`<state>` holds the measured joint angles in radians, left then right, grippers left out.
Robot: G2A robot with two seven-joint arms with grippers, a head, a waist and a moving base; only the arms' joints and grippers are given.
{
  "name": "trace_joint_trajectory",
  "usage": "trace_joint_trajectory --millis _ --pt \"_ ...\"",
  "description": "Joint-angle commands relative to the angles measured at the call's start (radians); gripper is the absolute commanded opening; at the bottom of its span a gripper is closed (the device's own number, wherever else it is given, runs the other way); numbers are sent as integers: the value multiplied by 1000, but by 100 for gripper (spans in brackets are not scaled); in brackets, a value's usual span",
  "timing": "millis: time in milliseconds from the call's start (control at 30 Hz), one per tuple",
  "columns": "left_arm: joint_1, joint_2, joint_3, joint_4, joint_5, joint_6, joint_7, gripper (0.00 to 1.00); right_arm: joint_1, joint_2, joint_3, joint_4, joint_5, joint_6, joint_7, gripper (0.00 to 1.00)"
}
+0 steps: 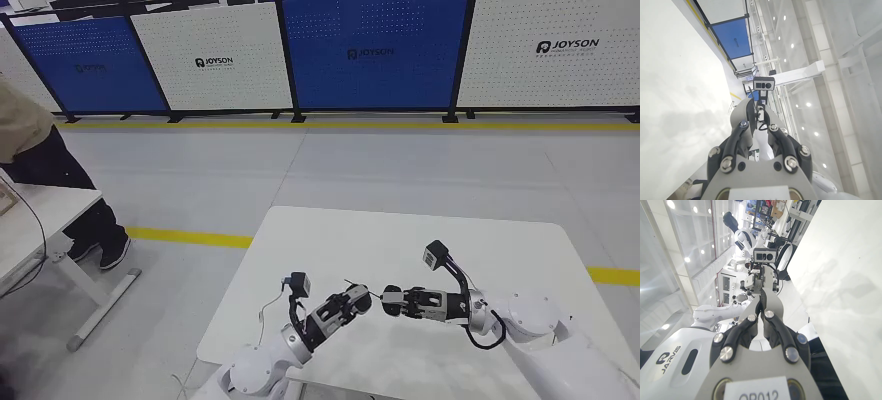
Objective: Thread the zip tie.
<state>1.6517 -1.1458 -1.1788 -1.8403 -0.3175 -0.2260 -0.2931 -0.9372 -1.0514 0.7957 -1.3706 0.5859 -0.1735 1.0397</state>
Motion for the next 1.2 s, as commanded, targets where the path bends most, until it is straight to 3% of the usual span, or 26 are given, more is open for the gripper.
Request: trace_joint_trajectory --millis 0,100,200,367,833,867,900,933,967,1167 --pt "-3 -1 4 3 3 1 3 19 0 0 0 0 0 0 0 0" --pt "-9 -2 8 7 3 3 8 20 0 0 0 0 0 0 0 0" --pt "-14 -3 10 10 4 4 13 15 0 0 0 0 0 0 0 0" --pt "-17 -3 13 12 8 2 16 0 0 0 0 0 0 0 0 0" --pt "-14 -3 14 15 42 -24 31 0 -5 0 0 -4 -3 1 -11 0" --pt "-13 -3 16 15 49 -27 36 0 -13 -1 2 -15 -10 4 -23 15" --pt "-12 -3 16 16 55 -28 40 0 -17 0 6 -20 -14 6 -25 41" --pt "-11 -3 17 16 63 -31 45 0 -21 1 10 -24 -16 7 -25 87" --pt "-10 -3 18 17 71 -33 49 0 -25 1 16 -26 -17 7 -25 100" --pt "-7 -6 17 21 121 -37 121 0 -67 13 73 -41 -12 -13 -23 100"
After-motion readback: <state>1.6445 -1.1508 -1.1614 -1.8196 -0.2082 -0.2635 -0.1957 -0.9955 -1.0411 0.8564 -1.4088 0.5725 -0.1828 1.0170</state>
